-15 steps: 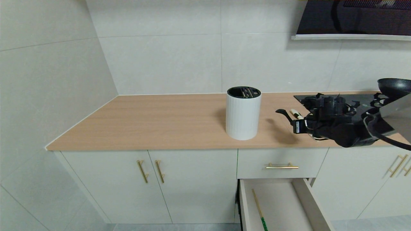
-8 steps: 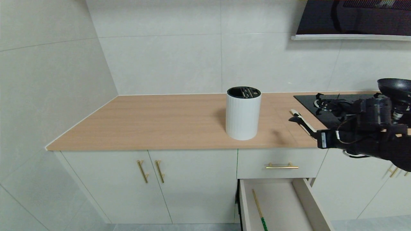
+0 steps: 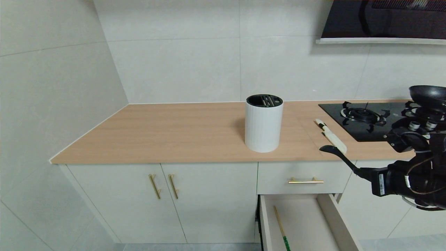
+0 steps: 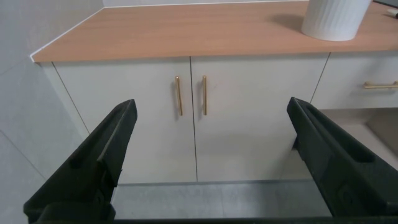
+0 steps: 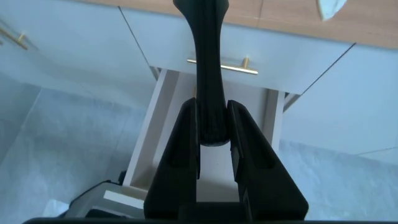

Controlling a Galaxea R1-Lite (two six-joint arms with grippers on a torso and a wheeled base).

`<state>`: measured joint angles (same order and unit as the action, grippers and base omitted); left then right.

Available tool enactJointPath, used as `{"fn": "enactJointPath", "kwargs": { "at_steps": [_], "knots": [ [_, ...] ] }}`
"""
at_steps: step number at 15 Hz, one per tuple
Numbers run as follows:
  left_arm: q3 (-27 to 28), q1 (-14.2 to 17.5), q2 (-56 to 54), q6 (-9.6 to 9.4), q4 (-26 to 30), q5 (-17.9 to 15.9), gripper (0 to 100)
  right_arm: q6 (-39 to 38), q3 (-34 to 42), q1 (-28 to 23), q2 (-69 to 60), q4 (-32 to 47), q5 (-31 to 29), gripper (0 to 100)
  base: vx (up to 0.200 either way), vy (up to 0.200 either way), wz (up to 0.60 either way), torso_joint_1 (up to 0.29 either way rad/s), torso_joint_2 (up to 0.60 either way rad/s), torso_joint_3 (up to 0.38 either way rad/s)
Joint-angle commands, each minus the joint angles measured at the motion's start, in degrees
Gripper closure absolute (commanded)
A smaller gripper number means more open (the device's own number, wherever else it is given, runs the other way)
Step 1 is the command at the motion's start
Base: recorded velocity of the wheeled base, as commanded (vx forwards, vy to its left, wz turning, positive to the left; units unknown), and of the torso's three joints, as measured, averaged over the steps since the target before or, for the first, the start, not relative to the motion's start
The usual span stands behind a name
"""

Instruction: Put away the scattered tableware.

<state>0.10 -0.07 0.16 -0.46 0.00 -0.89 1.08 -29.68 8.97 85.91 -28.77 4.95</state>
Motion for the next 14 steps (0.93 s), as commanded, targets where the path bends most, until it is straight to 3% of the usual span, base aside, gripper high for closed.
{"fn": "enactJointPath", "kwargs": {
  "at_steps": [1,14],
  "knots": [
    [-0.01,-0.01,0.02,0.02,0.0,0.01,0,0.15,0.77,0.7,-1.0,0.03,0.06,100,0.0,0.0,0.0,0.0,0.0,0.0],
    [-0.01,-0.01,0.02,0.02,0.0,0.01,0,0.23,0.94,0.78,3.57,-0.06,-0.03,100,0.0,0.0,0.0,-0.02,0.04,0.024]
  ]
}}
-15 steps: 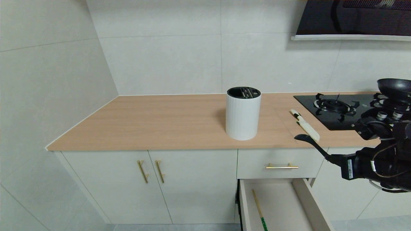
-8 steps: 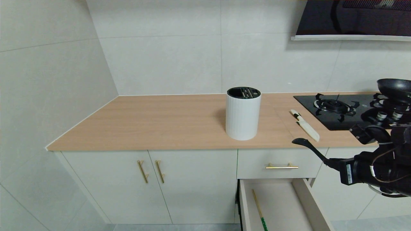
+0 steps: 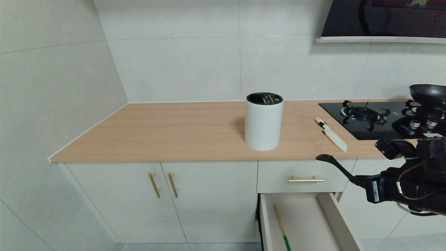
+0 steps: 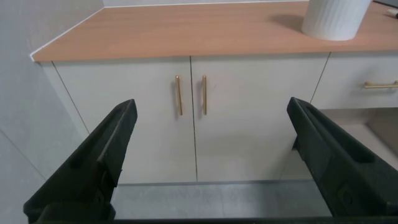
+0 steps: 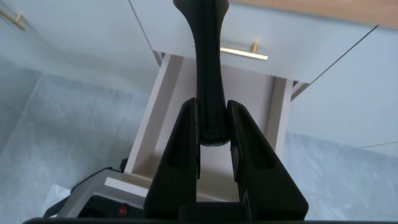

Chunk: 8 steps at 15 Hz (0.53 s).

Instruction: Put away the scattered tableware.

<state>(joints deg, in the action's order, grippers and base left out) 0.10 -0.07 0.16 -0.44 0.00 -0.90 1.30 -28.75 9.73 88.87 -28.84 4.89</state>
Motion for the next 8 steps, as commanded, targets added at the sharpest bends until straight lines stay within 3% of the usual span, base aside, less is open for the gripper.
{"fn": "enactJointPath", "kwargs": {
  "at_steps": [1,8],
  "knots": [
    [-0.01,-0.01,0.02,0.0,0.0,0.02,0,0.01,0.01,0.03,0.6,0.01,0.03,100,0.0,0.0,0.0,-0.203,0.45,0.242],
    [-0.01,-0.01,0.02,0.0,0.0,0.02,0,0.1,0.36,0.03,1.48,-0.78,0.12,100,0.0,0.0,0.0,-0.221,0.51,0.279]
  ]
}}
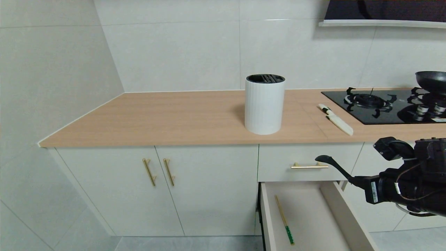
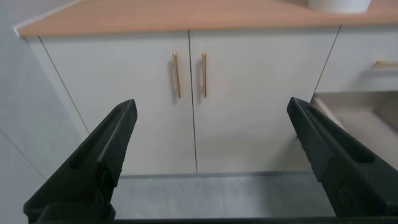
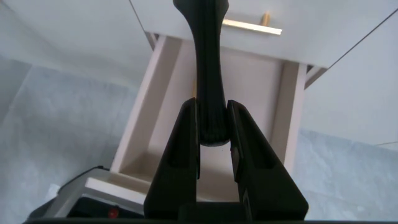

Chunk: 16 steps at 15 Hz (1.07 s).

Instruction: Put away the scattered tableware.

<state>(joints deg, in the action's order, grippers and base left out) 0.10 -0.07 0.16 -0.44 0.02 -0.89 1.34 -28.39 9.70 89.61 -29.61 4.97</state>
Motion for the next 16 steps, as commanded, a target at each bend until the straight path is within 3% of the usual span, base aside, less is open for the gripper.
{"fn": "enactJointPath", "kwargs": {
  "at_steps": [1,16],
  "knots": [
    [-0.01,-0.01,0.02,0.0,-0.02,0.01,0,0.07,0.09,0.05,1.27,-0.01,0.04,100,0.0,0.0,0.0,-0.217,0.5,0.276],
    [-0.01,-0.01,0.02,0.0,-0.02,0.01,0,0.15,0.44,0.14,3.55,-0.1,0.04,100,0.0,0.0,0.0,-0.176,0.47,0.296]
  ]
}}
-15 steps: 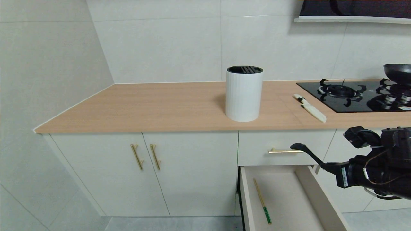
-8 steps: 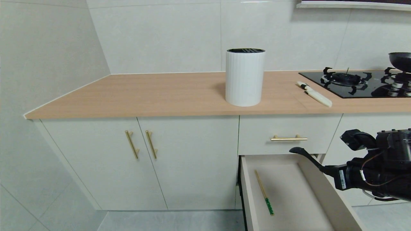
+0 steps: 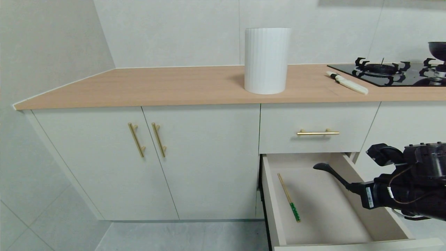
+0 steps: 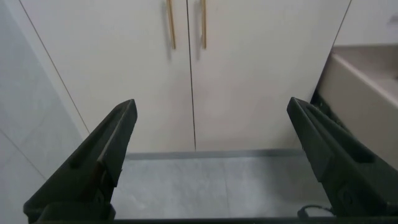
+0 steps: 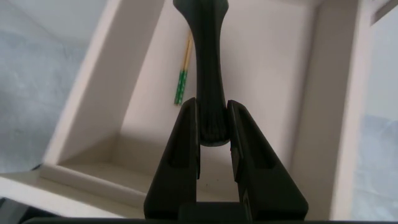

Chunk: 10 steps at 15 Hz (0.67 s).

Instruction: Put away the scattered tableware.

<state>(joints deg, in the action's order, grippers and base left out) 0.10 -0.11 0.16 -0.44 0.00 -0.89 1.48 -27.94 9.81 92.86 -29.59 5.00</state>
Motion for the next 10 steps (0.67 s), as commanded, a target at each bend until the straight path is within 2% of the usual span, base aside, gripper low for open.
{"fn": "enactJointPath", "kwargs": {
  "at_steps": [1,3,7,10],
  "knots": [
    [-0.01,0.02,0.02,0.0,0.0,0.01,0,0.02,-0.01,0.03,0.4,-0.03,0.01,100,0.0,0.0,0.0,-0.124,0.44,0.334],
    [-0.01,0.02,0.02,0.0,0.0,0.01,0,0.02,-0.01,0.03,0.84,-0.12,0.01,100,0.0,0.0,0.0,-0.054,0.21,0.151],
    [-0.01,0.02,0.02,0.0,0.0,0.01,0,0.02,-0.45,1.0,2.68,-0.12,0.01,100,0.0,0.0,0.0,-0.007,0.04,0.022],
    [-0.01,0.02,0.02,0.0,0.0,0.01,0,0.02,-1.68,1.96,10.15,-4.69,-0.69,100,0.0,0.0,0.0,0.0,0.0,0.0]
  ]
}}
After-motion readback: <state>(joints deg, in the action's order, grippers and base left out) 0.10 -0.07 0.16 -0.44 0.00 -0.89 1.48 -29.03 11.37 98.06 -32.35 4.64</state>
